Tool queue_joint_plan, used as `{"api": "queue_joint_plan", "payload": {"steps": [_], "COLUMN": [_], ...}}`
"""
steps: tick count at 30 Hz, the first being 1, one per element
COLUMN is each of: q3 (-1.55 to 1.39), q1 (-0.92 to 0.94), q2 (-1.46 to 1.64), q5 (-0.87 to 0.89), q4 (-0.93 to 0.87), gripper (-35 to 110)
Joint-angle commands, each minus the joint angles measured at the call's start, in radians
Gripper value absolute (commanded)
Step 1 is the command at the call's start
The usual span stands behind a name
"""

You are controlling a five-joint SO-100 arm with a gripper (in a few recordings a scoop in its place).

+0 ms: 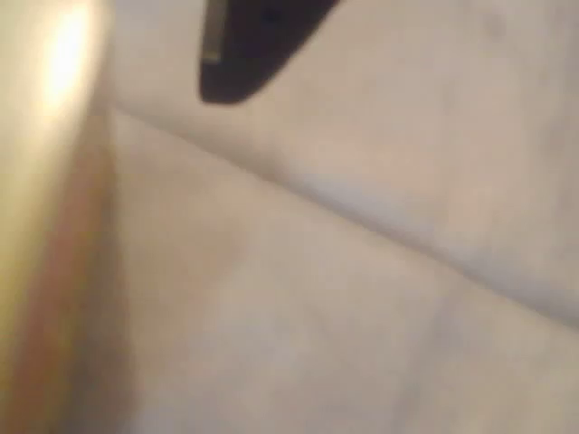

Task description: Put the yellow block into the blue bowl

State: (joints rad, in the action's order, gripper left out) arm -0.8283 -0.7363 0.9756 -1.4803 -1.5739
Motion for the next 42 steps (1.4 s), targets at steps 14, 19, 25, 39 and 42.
{"api": "queue_joint_plan", "payload": {"steps": [14, 19, 25, 39, 42], "q3": [0.071, 0.075, 0.075, 0.078, 0.078], "q1": [-0.026, -0.028, -0.028, -0.081, -0.095], "q2": [-0.051, -0.081, -0.123, -0.129, -0.129], "q5": [0.002, 0.002, 0.002, 0.064, 0.12], "q4": [0.015, 0.017, 0.017, 0.018, 0.049], "gripper": [32, 32, 32, -1, 2]}}
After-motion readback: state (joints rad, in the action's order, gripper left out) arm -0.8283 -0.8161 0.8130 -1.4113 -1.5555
